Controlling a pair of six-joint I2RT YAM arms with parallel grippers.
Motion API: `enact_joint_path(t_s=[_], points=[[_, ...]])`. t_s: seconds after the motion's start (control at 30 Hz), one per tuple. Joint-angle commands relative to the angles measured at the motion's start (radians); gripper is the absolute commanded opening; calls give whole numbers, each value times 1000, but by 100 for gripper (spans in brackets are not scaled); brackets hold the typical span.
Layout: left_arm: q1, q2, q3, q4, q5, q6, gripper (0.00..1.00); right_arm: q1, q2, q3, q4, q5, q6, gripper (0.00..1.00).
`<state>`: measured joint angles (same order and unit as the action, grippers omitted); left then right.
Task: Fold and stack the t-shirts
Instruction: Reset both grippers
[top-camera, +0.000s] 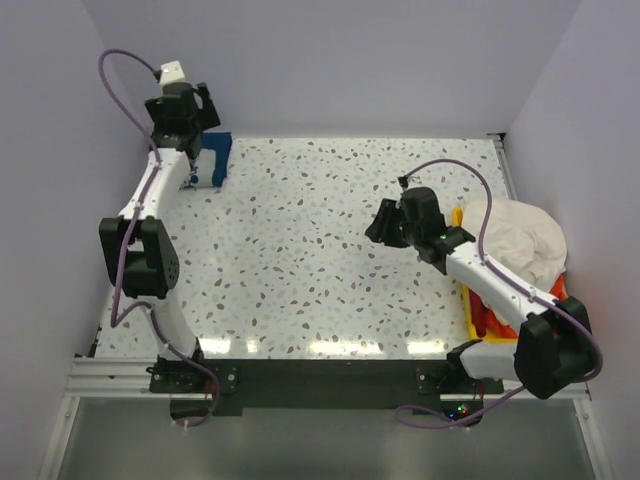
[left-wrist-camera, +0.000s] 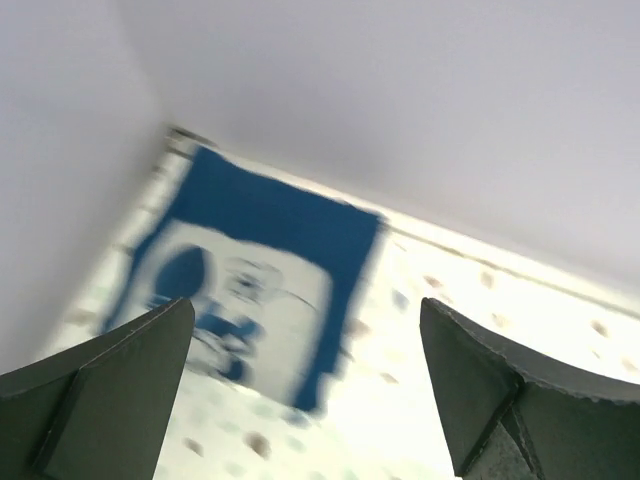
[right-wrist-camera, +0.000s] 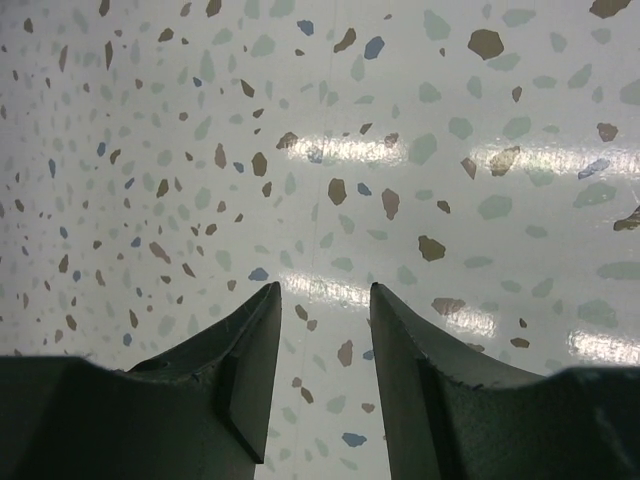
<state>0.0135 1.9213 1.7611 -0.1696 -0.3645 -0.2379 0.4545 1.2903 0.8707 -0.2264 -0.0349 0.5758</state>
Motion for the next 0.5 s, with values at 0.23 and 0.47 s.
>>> enact_joint_path(t_s=[0.23, 0.47], points=[[-348, -385, -593, 154, 108, -259, 100, 3, -59, 103, -79, 32, -63, 45], [-645, -582, -917, 211, 93, -268, 100, 4, -137, 27, -103, 75, -85, 45]])
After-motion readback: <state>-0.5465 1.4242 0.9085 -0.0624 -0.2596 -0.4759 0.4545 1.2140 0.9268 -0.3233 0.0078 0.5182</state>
